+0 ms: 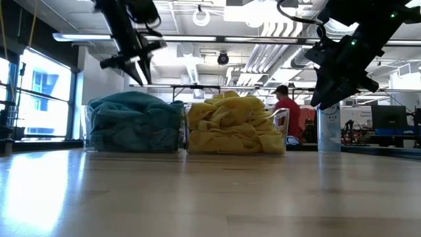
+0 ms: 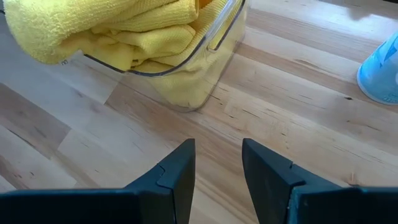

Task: Sort microfiber towel by color & place in baskets
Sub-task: Return to Home Position

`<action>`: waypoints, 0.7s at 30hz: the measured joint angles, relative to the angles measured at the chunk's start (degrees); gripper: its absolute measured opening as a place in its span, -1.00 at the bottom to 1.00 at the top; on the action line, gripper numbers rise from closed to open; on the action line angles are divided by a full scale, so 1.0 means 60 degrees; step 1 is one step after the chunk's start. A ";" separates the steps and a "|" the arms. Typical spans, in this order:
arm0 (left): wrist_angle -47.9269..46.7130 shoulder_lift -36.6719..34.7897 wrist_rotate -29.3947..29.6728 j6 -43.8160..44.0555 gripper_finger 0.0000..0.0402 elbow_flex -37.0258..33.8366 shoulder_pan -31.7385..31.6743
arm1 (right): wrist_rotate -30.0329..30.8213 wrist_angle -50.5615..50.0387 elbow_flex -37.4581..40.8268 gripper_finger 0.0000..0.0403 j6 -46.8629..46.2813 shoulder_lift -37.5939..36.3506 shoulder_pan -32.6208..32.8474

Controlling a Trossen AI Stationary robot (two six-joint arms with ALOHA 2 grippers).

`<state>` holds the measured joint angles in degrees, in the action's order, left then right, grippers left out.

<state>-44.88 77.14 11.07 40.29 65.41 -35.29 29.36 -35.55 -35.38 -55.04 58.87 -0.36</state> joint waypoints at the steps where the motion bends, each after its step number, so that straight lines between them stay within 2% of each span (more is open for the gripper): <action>1: -0.0087 -0.0257 0.0059 0.0012 -0.51 0.0000 0.0076 | 0.0000 0.0000 0.0000 -0.37 0.0003 0.0001 0.0000; 9: -0.0311 -0.1244 0.0164 -0.0575 -0.53 0.0000 0.1281 | -0.0180 -0.0442 0.0004 -0.37 0.0272 -0.0001 0.0004; 11: -0.0283 -0.1262 0.0193 -0.0858 -0.61 -0.0020 0.1749 | -0.0311 -0.0678 0.0004 -0.37 0.0980 0.0001 0.0000; 14: -0.0007 -0.1284 0.0212 -0.1130 -0.88 -0.0232 0.2576 | -0.0743 -0.0889 0.0004 -0.37 0.1478 0.0001 0.0000; 16: 0.0660 -0.1333 0.0172 -0.1214 -0.96 -0.0615 0.3164 | -0.0824 -0.0919 0.0004 -0.37 0.1504 0.0000 0.0004; 21: 0.3379 -0.1792 0.0244 -0.2366 -0.99 -0.2295 0.4715 | -0.0798 -0.0918 0.0004 -0.38 0.1507 0.0000 0.0004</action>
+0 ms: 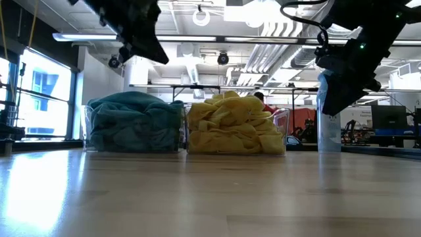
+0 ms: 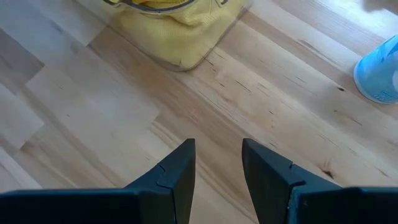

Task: Sort microfiber towel by color & place in baskets
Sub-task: Return to Home Position

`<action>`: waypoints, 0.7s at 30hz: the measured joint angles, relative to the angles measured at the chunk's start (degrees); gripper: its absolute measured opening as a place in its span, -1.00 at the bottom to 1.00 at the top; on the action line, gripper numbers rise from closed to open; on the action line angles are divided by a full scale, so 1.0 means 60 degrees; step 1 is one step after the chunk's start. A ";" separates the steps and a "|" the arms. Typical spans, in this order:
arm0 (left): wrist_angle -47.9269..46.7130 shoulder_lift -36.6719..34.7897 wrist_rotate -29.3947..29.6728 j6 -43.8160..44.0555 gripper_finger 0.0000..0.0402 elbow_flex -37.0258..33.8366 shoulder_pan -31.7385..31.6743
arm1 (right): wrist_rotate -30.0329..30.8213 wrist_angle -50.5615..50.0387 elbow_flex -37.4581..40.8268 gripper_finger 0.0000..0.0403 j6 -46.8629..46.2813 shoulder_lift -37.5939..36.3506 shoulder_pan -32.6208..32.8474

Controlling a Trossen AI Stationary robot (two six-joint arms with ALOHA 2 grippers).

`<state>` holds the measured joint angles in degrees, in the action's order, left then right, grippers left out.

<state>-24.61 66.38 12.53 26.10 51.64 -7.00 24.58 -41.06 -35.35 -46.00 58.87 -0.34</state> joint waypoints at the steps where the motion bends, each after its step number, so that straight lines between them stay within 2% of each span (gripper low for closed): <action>1: 0.0714 -0.0147 -0.0001 -0.0276 -0.99 -0.0476 0.0276 | 0.0000 0.0000 0.0000 -0.38 0.0000 -0.0002 0.0000; 7: 0.5782 -0.1289 -0.0477 -0.1869 -1.00 -0.3625 0.1684 | 0.0004 -0.0004 0.0000 -0.38 0.0000 0.0001 0.0000; 10: 0.7509 -0.2056 -0.0888 -0.2369 -1.00 -0.5055 0.2022 | 0.0006 0.0000 0.0000 -0.38 0.0000 -0.0001 0.0000; 16: 0.8422 -0.3940 -0.0989 -0.2383 -1.00 -0.7269 0.2023 | 0.0011 0.0026 0.0000 -0.38 -0.0044 -0.0002 0.0000; 21: 0.8594 -0.5582 -0.0994 -0.2851 -1.00 -0.8155 0.1894 | 0.0018 0.0042 0.0000 -0.38 -0.0069 0.0001 -0.0004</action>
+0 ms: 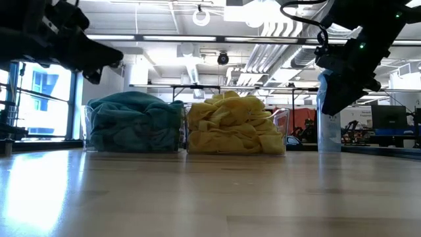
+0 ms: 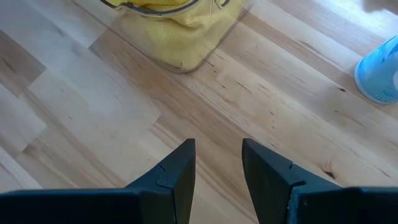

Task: Sort microfiber towel by color & place in baskets
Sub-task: Return to Home Position

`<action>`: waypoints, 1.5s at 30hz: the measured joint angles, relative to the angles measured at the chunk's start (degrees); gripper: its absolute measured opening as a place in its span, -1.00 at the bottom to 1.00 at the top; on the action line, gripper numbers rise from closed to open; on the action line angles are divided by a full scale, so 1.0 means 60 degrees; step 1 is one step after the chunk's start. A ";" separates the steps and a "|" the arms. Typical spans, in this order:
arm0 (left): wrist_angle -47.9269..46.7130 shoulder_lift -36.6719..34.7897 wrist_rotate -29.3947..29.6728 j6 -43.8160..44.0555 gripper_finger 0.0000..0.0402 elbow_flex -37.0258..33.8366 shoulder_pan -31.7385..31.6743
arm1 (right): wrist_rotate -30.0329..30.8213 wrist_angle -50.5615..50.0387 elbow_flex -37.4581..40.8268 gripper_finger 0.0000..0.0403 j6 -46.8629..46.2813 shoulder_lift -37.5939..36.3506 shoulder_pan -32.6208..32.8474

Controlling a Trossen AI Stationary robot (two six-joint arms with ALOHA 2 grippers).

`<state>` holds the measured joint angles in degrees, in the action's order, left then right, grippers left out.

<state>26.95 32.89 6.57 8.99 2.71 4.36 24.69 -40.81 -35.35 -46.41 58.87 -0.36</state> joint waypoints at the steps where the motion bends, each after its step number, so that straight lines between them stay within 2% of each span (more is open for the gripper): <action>1: -0.0013 -0.0299 0.0001 -0.0269 -1.00 -0.0103 -0.0025 | 0.0010 0.0007 0.0000 -0.38 -0.0001 -0.0001 0.0000; 4: -0.0203 -0.1133 -0.0037 -0.0981 -1.00 -0.0347 -0.0053 | 0.0022 0.0020 0.0000 -0.38 -0.0004 0.0000 0.0000; 11: -0.1766 -0.2687 -0.0499 -0.2076 -1.00 -0.0343 -0.0055 | 0.0058 0.0213 0.0000 -0.38 -0.0004 -0.0002 -0.0004; 24: -0.4224 -0.5486 -0.0566 -0.2296 -1.00 -0.0338 -0.0052 | 0.0062 0.0409 0.0000 -0.38 0.0062 -0.0004 -0.0004; 30: -0.4423 -0.5436 -0.0884 -0.2368 -1.00 -0.0336 -0.0052 | 0.0068 0.0413 0.0000 -0.38 0.0044 -0.0001 -0.0004; 39: -0.4390 -0.5246 -0.0762 -0.2555 -1.00 -0.0336 -0.0059 | 0.0073 0.0414 0.0000 -0.38 0.0073 -0.0002 -0.0004; 45: -0.4388 -0.5233 -0.0750 -0.1976 -1.00 -0.0336 -0.0059 | 0.0308 0.0414 0.0000 -0.38 0.1418 0.0000 -0.0004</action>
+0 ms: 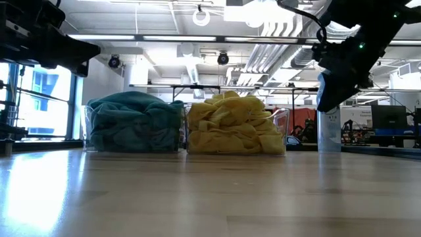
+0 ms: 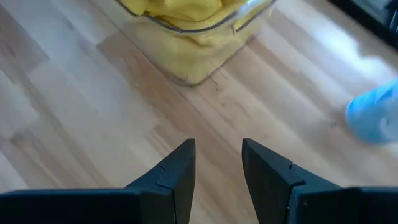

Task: Sort microfiber towel by color & place in baskets
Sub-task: Return to Home Position

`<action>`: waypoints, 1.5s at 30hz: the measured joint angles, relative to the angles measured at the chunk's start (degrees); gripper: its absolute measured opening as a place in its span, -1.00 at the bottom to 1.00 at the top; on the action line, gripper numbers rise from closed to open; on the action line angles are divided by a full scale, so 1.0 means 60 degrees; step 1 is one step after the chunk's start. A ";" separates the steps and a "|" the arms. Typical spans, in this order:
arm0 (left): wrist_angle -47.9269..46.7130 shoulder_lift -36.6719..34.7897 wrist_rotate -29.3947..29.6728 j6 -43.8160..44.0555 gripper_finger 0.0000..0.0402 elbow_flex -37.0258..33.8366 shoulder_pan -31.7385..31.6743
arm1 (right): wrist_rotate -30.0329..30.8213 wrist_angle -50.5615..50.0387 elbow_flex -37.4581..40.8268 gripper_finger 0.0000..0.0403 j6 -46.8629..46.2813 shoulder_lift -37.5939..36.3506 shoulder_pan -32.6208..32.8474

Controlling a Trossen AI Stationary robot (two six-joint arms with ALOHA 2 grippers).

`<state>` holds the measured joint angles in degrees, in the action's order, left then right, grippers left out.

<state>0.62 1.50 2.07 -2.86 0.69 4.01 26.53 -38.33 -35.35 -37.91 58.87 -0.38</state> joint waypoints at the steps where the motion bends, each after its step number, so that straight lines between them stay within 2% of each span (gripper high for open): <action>1: 0.0003 0.0000 0.0000 0.0136 -1.00 0.0000 0.0000 | 0.0066 0.0000 0.0000 -0.38 0.0326 -0.0001 0.0000; 5: 0.0003 0.0000 0.0011 0.0434 -1.00 0.0000 0.0000 | -0.0066 0.0000 0.0000 -0.40 0.1791 -0.0001 0.0000; 7: 0.0003 0.0000 0.0011 0.0455 -1.00 0.0000 0.0000 | -0.0323 0.0001 0.0000 -0.47 0.2472 -0.0001 0.0000; 12: 0.0003 0.0000 0.0011 0.0454 -1.00 0.0000 0.0000 | -0.0830 0.0042 0.0015 -0.88 0.3405 -0.0003 0.0000; 14: 0.0003 0.0000 0.0011 0.0454 -1.00 0.0000 0.0000 | -0.1040 0.0502 0.0259 -0.96 0.3406 -0.0050 0.0049; 19: 0.0006 0.0000 0.0011 0.0453 -1.00 0.0000 0.0000 | -0.2256 0.2797 0.1535 -0.98 0.3656 -0.0584 0.0560; 23: 0.0007 0.0000 0.0015 0.0450 -1.00 0.0000 0.0000 | -0.2457 0.3840 0.2304 -0.98 0.3656 -0.1578 0.1170; 29: 0.0007 0.0000 0.0011 0.0450 -1.00 0.0004 0.0000 | -0.2751 0.3748 0.2441 -1.00 0.4748 -0.3510 0.1735; 34: 0.0005 0.0000 0.0013 0.0450 -1.00 0.0004 -0.0002 | -0.4194 0.3644 0.2442 -1.00 0.5765 -0.4832 0.1598; 38: 0.0004 0.0000 0.0015 0.0450 -1.00 0.0004 -0.0004 | -0.5166 0.3636 0.2442 -1.00 0.6132 -0.5422 0.1294; 43: 0.0005 0.0000 0.0015 0.0450 -1.00 0.0007 -0.0004 | -0.5277 0.3676 0.2459 -1.00 0.6148 -0.5788 0.0992; 45: 0.0003 0.0000 0.0015 0.0450 -1.00 0.0007 -0.0004 | -0.5371 0.4365 0.2852 -1.00 0.6103 -0.5995 0.0955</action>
<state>0.64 1.50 2.15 -0.16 0.73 3.99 -5.69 -12.14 -18.24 -1.29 22.90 5.35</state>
